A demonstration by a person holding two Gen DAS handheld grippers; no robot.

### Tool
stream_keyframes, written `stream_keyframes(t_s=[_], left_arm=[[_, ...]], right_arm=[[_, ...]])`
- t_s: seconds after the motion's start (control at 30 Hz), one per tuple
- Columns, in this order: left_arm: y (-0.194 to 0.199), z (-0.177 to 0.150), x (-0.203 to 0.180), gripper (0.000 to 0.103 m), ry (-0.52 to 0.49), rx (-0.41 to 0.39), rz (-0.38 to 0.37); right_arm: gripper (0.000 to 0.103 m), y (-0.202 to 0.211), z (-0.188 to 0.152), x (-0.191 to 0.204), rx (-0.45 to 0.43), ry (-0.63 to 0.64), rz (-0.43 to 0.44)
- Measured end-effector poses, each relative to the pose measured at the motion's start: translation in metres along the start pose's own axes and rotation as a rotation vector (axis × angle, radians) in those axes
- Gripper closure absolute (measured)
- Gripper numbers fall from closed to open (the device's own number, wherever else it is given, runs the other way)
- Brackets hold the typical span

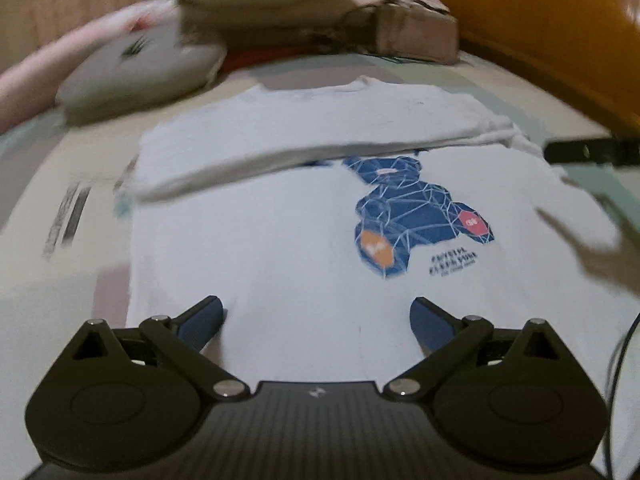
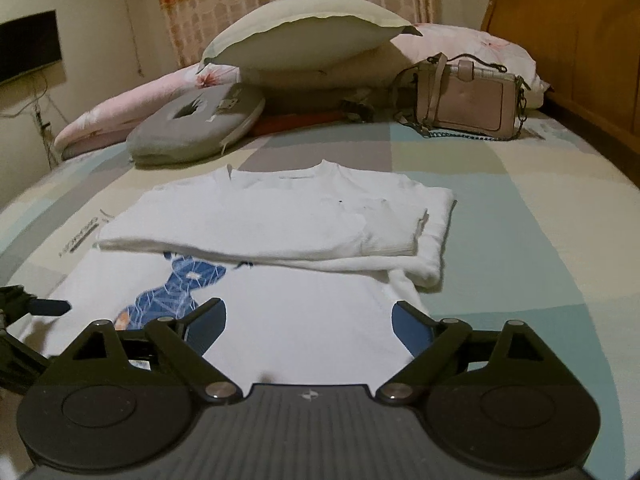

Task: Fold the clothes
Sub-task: 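Bring both tools to the sweatshirt hem and close them on it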

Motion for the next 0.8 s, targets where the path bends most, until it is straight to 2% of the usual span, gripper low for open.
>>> stream_keyframes(t_s=[0.17,0.3,0.47,0.7,0.8], left_arm=[[0.037,-0.016,-0.005,0.003,-0.008,-0.033,0.045],[0.047,-0.036,-0.026,0.003,-0.01,0.015,0.019],[0.064,-0.052,-0.029,0.002,0.029,0.04,0.011],[0.086,-0.072,-0.024,0.001,0.011,0.039,-0.024],[0.088,-0.075,-0.024,0.001,0.005,0.024,-0.033]], right_arm=[[0.006,0.01,-0.005,0.003,-0.008,0.035,0.012],[0.006,0.01,-0.01,0.02,0.001,0.097,0.042],[0.006,0.01,-0.031,0.057,0.052,0.146,0.119],[0.006,0.04,-0.086,0.082,0.162,0.105,0.05],[0.0,0.043,-0.109,0.081,0.224,0.091,-0.005]])
Point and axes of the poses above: each gripper's, at about its wrist camera, not at the fingertips, and y roughly against the way its jaws point, x to its left, z to its top, the point moved 9 cm from there along -y, roughly the way its jaws point, and after that the axes turned 12 degrees about z, right-handed, at the moved point
